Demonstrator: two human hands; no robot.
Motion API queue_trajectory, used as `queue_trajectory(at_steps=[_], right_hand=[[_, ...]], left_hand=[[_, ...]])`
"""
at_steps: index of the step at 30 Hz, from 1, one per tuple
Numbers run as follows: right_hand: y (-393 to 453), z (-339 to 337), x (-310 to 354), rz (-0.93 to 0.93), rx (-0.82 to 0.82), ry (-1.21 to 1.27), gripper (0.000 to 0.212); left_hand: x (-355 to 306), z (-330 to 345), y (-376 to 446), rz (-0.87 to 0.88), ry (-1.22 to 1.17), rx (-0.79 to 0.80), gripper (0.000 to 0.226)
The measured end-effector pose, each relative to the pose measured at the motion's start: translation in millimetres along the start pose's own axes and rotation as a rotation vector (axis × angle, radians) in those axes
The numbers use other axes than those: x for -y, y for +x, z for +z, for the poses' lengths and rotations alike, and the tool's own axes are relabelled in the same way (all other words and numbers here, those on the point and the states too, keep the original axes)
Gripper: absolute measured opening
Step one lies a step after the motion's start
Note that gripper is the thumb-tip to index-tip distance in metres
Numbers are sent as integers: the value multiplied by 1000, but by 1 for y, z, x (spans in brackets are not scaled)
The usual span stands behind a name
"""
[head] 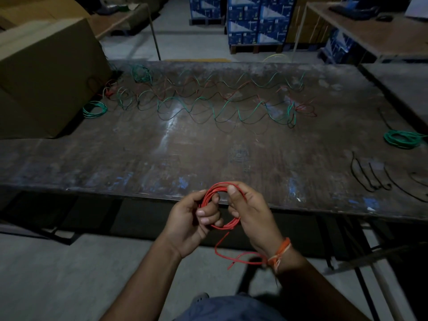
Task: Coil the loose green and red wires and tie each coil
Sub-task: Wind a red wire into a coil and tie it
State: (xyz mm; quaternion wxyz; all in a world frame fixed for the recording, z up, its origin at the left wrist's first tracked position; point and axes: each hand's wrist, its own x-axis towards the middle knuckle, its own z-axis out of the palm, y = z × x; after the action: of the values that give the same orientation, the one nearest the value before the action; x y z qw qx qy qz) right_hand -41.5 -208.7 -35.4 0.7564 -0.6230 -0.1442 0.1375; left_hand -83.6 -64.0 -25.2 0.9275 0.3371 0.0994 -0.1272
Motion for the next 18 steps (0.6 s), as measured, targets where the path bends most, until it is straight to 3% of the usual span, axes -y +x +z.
queue_trajectory(at_steps=[6,10,14,18], right_hand=[[4,-4,-3,67,117,153,26],[4,-15,-6,135,154,2,26],[-2,-27,0,281,313,-165,38],[-5,-32,11,346,332,-248,42]], left_hand=[[0,-5,2,-23,-167,39,38],[-2,-4,3,24,-223,-108,35],[-10,-14,7,97,-272,-241,31],[-13,-25,13,189,-238,-387,35]])
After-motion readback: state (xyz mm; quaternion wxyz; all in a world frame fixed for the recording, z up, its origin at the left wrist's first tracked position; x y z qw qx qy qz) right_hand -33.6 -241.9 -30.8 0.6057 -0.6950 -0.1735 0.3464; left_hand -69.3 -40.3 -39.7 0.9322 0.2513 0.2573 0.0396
